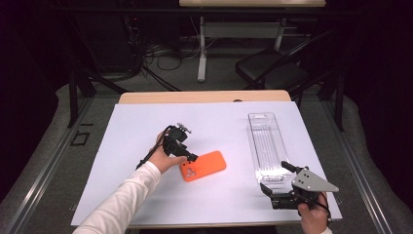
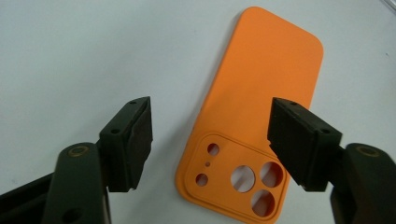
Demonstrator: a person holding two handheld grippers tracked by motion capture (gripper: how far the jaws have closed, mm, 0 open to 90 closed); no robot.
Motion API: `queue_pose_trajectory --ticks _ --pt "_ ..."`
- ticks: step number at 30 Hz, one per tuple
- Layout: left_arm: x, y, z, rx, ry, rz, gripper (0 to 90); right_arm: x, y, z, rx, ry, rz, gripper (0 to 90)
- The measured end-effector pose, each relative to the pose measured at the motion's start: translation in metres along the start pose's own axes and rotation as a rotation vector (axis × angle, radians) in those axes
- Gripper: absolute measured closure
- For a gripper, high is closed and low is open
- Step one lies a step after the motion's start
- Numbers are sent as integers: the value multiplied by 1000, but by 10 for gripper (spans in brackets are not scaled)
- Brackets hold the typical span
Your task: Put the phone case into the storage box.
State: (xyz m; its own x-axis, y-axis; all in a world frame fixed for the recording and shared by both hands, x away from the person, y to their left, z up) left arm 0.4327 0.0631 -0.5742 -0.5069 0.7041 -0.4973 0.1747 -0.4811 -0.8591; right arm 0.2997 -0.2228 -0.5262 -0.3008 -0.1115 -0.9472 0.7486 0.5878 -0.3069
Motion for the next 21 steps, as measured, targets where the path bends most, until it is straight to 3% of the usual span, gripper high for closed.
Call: queue_pose_trajectory --ticks 10,19,21 --pt "0 -3 18 51 20 -18 157 0 1 0 -1 2 1 21" --pt "-3 0 32 76 93 -47 27 0 0 0 -1 1 -2 21" --pt "-3 2 32 60 108 -53 16 0 0 0 -1 0 -2 21"
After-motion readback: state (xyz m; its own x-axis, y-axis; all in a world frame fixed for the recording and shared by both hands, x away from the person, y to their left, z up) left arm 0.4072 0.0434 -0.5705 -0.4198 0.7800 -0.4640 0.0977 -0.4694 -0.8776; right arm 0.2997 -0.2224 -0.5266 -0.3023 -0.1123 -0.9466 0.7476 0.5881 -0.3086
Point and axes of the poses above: each handheld gripper's, and its own axes: y roughly forward along the jaws, x roughly out of its underside, z roughly to its right, the point moved 8 cm from there along y, roughly forward along the jaws, and after that the axes turned 10 degrees about y, right-handed, at the moved point
